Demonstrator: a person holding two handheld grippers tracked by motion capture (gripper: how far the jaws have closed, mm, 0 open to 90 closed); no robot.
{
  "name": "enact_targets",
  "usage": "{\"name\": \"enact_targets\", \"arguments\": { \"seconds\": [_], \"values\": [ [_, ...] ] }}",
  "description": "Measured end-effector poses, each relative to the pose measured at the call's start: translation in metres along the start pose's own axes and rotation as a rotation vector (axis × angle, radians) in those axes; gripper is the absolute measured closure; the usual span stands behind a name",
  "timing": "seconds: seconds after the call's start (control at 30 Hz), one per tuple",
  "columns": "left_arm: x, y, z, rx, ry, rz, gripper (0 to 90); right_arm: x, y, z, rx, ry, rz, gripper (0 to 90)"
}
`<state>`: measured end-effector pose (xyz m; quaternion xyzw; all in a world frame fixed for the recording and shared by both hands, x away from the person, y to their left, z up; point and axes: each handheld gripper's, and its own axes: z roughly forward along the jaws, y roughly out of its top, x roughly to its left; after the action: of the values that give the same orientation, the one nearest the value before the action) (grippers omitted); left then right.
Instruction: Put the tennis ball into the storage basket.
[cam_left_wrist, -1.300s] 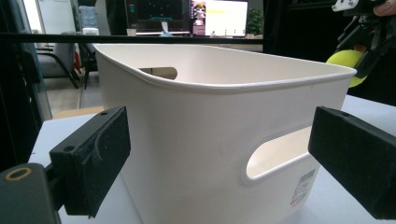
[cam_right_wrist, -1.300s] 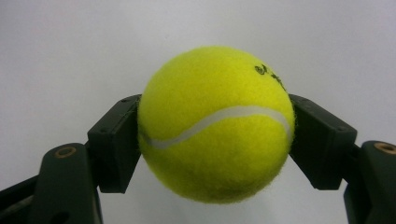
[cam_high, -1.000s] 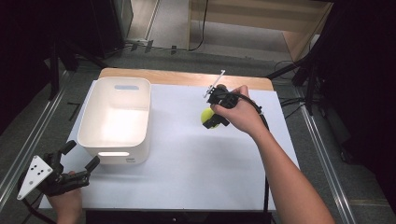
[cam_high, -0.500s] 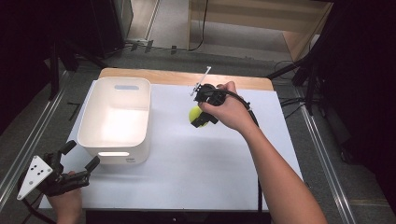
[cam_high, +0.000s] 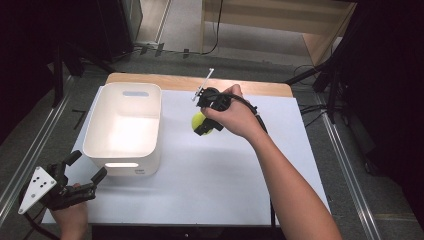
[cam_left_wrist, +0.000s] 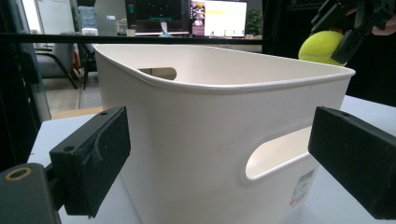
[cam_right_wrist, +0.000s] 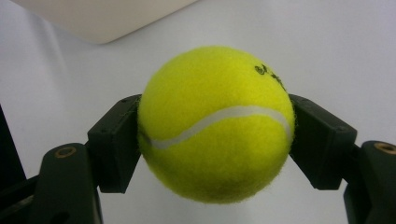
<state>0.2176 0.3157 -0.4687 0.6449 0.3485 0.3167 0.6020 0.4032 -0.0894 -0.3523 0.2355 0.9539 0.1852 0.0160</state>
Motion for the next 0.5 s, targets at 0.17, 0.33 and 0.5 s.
{"name": "enact_targets", "arguments": {
  "seconds": [0.17, 0.33, 0.5],
  "values": [
    [0.000, 0.000, 0.000, -0.002, -0.001, -0.001, 5.8, 0.003, 0.006, -0.003, -0.001, -0.002, -0.003, 23.8],
    [0.000, 0.000, 0.000, 0.001, -0.001, 0.000, 5.8, 0.004, 0.012, -0.005, -0.001, -0.005, -0.022, 23.8],
    [0.000, 0.000, 0.000, -0.002, -0.001, -0.001, 5.8, 0.008, 0.020, -0.007, -0.003, -0.004, -0.033, 23.8]
  ]
}}
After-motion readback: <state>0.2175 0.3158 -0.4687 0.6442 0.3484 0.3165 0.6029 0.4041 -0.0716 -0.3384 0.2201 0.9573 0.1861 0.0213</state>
